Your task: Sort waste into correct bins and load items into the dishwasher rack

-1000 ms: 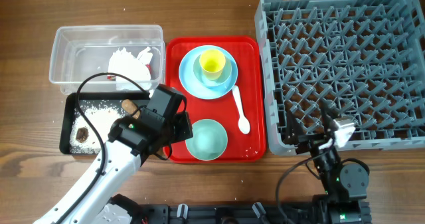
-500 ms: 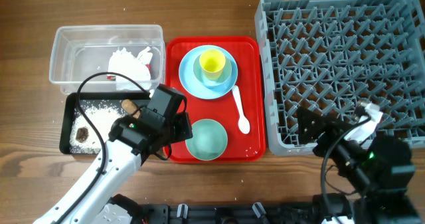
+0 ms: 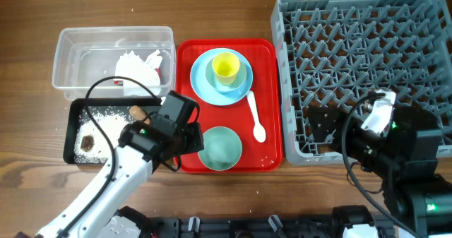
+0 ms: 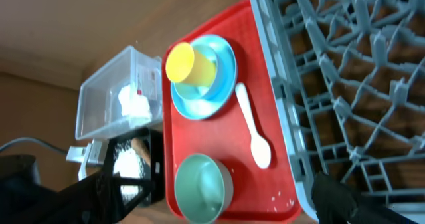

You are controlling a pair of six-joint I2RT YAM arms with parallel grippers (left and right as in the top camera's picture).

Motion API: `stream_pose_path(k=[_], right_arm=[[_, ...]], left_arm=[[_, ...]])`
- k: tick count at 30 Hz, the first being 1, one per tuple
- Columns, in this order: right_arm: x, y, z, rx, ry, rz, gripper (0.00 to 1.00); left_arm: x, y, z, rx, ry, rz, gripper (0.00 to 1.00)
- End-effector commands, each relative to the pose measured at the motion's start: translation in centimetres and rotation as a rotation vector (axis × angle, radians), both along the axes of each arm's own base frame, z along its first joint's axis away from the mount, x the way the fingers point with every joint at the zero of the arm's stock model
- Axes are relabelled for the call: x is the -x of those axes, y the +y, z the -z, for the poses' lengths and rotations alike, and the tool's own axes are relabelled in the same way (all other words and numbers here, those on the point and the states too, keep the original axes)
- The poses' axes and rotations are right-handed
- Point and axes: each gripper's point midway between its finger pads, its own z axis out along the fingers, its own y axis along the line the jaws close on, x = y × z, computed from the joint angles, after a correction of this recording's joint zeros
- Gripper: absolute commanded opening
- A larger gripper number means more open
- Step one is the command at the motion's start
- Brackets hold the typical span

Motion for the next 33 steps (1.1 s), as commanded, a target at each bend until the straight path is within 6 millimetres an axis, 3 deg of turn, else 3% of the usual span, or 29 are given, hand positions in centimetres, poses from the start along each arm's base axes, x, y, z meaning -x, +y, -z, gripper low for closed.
stream_pose_path(k=[1, 7, 10, 20, 33], right_arm=[[-0.3, 0.1, 0.0, 0.014, 0.009, -0.017, 0.99], [-1.0, 0.0, 1.5, 0.039, 0.074, -0.029, 0.99], [-0.8, -0.1, 2.9, 0.051, 0.142, -0.033, 0.99], [-0.9, -0.1, 5.4, 0.067, 0.274, -0.044, 1.00], [-0.4, -0.4, 6.1, 0.097, 0.301, -0.061, 1.00]], left_arm=[[0.0, 0.0, 1.7, -0.039, 0.039, 0.020, 0.24], [-0.1, -0.4, 4.4, -0.066, 0.121, 0.026, 0.26], [0.0, -0.5, 4.6, -0.064, 0.128, 0.027, 0.29], [0.6, -0.8, 5.8, -0.061, 0.189, 0.035, 0.21], [0.6, -0.7, 6.3, -0.074, 0.204, 0.034, 0.18]])
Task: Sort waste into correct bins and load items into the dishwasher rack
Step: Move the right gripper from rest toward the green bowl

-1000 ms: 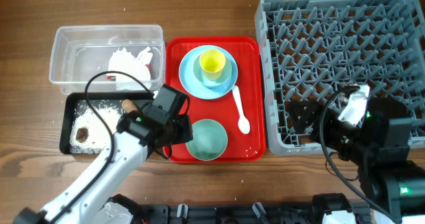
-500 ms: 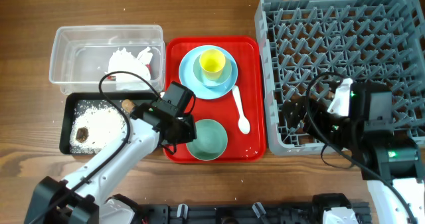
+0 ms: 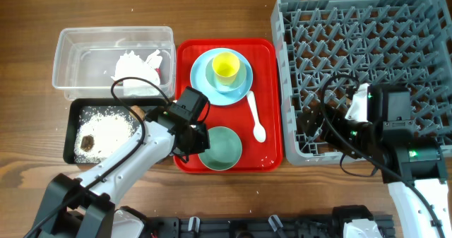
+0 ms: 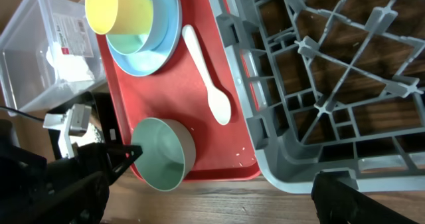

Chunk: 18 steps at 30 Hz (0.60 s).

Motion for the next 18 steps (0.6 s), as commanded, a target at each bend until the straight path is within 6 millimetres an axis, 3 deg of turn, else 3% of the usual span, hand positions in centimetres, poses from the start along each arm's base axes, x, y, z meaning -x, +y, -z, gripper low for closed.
stream_pose_path(k=[1, 8, 18], right_arm=[[0.1, -0.6, -0.1, 0.043, -0.005, -0.010, 1.00], [0.3, -0.9, 0.2, 0.062, 0.012, 0.002, 1.00], [0.5, -0.9, 0.3, 0.063, 0.020, 0.001, 1.00]], left_arm=[[0.3, -0.1, 0.3, -0.003, 0.010, 0.019, 0.17], [0.6, 0.1, 0.4, -0.008, 0.020, 0.018, 0.14], [1.4, 0.0, 0.4, 0.002, 0.057, 0.021, 0.19]])
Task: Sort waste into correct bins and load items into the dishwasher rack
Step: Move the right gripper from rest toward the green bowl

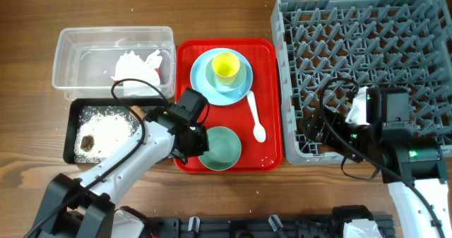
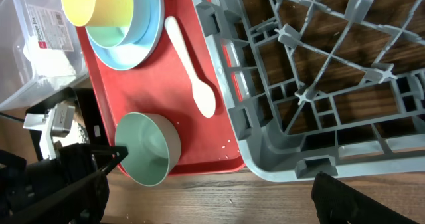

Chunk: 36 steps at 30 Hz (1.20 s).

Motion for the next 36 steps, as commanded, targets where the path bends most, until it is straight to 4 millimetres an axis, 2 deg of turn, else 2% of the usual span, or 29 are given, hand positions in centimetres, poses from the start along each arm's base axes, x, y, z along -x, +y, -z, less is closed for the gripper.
stream_pose_path(k=[1, 3, 4, 5, 10, 14, 19, 21, 26, 30, 33, 36], right_arm=[[-0.3, -0.3, -0.4, 0.023, -0.018, -0.001, 1.00], [-0.3, -0.3, -0.4, 0.023, -0.018, -0.002, 1.00], [-0.3, -0.3, -0.4, 0.023, -0.018, -0.001, 1.00], [-0.3, -0.3, -0.4, 0.023, -0.018, -0.002, 1.00], [-0.2, -0.3, -0.3, 0.033, -0.023, -0.034, 1.00], [0.1, 0.7, -0.7, 0.018, -0.064, -0.151, 1.00], [0.1, 0.7, -0.7, 0.039, -0.084, -0.194, 0.98], [0.1, 0.7, -0.7, 0.049, -0.095, -0.215, 0.93], [-0.6, 0.8, -1.0, 0.055, -0.130, -0.226, 0.61], [-0.9, 2.0, -1.4, 0.053, -0.171, -0.278, 0.35], [-1.0, 4.4, -1.8, 0.049, -0.213, -0.367, 0.36], [-1.1, 6.3, -1.0, 0.093, -0.193, -0.380, 0.41]], left_arm=[[0.4, -0.3, 0.3, 0.013, 0.018, 0.012, 0.19], [0.4, -0.4, 0.3, 0.015, 0.015, 0.011, 0.33], [0.4, -0.4, 0.3, 0.015, 0.015, 0.011, 0.33], [0.3, -0.4, 0.3, 0.015, 0.015, 0.011, 0.31], [0.1, -0.5, 0.2, 0.021, 0.002, 0.012, 0.05], [-0.2, -0.6, 0.2, 0.027, -0.007, 0.010, 0.04], [-0.4, -0.9, -0.8, 0.053, -0.037, 0.011, 0.04], [-0.8, -1.1, -2.1, 0.081, -0.090, 0.017, 0.04], [-1.5, -1.2, -5.1, 0.126, -0.212, 0.039, 0.04], [-1.8, -1.4, -5.8, 0.143, -0.243, 0.039, 0.04], [-1.9, -1.4, -5.8, 0.144, -0.246, 0.039, 0.04], [-2.0, -1.2, -5.8, 0.134, -0.251, 0.036, 0.04]])
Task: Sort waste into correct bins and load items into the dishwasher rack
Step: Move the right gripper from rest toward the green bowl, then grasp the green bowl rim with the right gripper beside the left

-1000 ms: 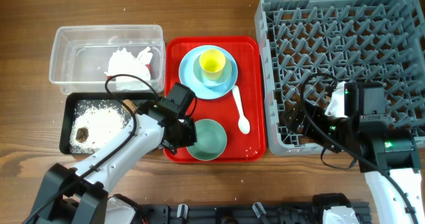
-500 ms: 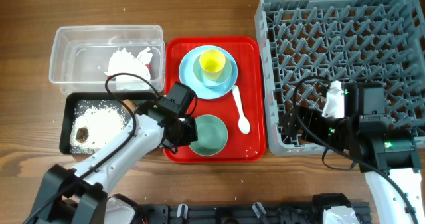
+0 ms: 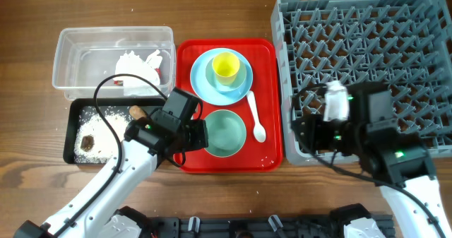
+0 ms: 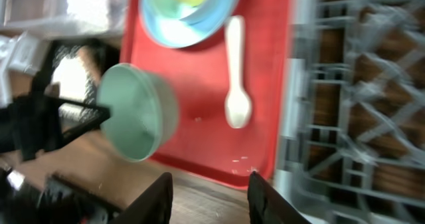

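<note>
The green bowl [image 3: 224, 132] hangs tilted over the front of the red tray [image 3: 272, 150], and my left gripper [image 3: 196, 133] is shut on its left rim. In the right wrist view the bowl [image 4: 136, 121] faces down-left, with the left gripper's dark fingers [image 4: 80, 108] on its rim. A yellow cup [image 3: 225, 66] stands in a blue bowl on a blue plate [image 3: 212, 90]. A white spoon [image 3: 256, 116] lies on the tray's right side. My right gripper [image 4: 211, 197] is open and empty, over the tray's front edge beside the grey dishwasher rack [image 3: 367, 26].
A clear bin [image 3: 70, 61] with white crumpled waste sits at the back left. In front of it is a black tray [image 3: 99, 128] with white crumbs and brown scraps. The rack's left wall [image 4: 292, 117] borders the red tray.
The green bowl lay flat on the tray; now it is lifted and tilted in my left gripper, slightly farther back. My right arm has moved left toward the tray, its open fingers now in view.
My left gripper first hovered at the green bowl's left side, with the right arm behind the rack's front right. Then the left gripper was at the bowl's rim and the right arm over the rack's front-left. Now the bowl is off the tray.
</note>
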You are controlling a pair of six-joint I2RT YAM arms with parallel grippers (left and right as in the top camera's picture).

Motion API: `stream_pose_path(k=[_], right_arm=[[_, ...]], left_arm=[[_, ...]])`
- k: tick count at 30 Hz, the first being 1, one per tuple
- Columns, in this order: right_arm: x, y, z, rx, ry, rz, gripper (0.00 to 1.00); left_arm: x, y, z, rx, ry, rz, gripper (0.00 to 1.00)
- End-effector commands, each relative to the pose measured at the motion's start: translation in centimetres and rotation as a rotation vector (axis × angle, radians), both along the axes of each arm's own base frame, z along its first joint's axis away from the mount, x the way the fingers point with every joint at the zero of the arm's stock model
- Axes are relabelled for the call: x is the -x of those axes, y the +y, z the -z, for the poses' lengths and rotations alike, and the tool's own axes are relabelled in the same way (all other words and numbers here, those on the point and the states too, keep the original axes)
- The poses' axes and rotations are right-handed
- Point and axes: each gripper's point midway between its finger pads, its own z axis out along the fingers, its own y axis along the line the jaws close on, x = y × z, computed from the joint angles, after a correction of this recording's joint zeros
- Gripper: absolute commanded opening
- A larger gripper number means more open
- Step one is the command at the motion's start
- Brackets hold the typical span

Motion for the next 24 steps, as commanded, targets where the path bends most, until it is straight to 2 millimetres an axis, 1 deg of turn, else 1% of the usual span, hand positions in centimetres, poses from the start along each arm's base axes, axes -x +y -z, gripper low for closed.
stream_pose_path(k=[1, 3, 5, 7, 9, 10, 12, 15, 24], right_arm=[[-0.2, 2.1, 0.9, 0.083, 0.012, -0.004, 0.41], [-0.5, 3.5, 2.2, 0.154, 0.018, 0.004, 0.41], [-0.8, 5.3, 3.2, 0.184, 0.015, -0.024, 0.41], [-1.0, 7.7, 4.5, 0.195, 0.015, -0.086, 0.44], [-1.4, 9.2, 6.3, 0.226, 0.030, -0.117, 0.45], [-1.6, 9.6, 7.2, 0.239, 0.044, -0.125, 0.45], [-2.0, 10.0, 8.7, 0.260, 0.072, -0.129, 0.45], [-2.3, 10.3, 9.7, 0.272, 0.088, -0.131, 0.45], [-2.6, 10.7, 9.5, 0.256, 0.074, -0.131, 0.45]], left_arm=[[-0.1, 0.1, -0.2, -0.012, -0.027, 0.019, 0.04], [-0.1, 0.2, -0.2, -0.015, -0.025, 0.018, 0.04], [0.0, 0.2, -0.1, -0.016, -0.023, 0.018, 0.04], [0.0, 0.2, -0.1, -0.016, -0.021, 0.018, 0.04], [0.0, 0.2, -0.1, -0.017, -0.021, 0.018, 0.04], [0.0, 0.3, -0.1, -0.017, -0.020, 0.019, 0.04], [0.1, 0.3, -0.1, -0.018, -0.018, 0.019, 0.04], [0.1, 0.3, -0.1, -0.018, -0.018, 0.019, 0.04], [0.1, 0.3, -0.1, -0.018, -0.018, 0.019, 0.04]])
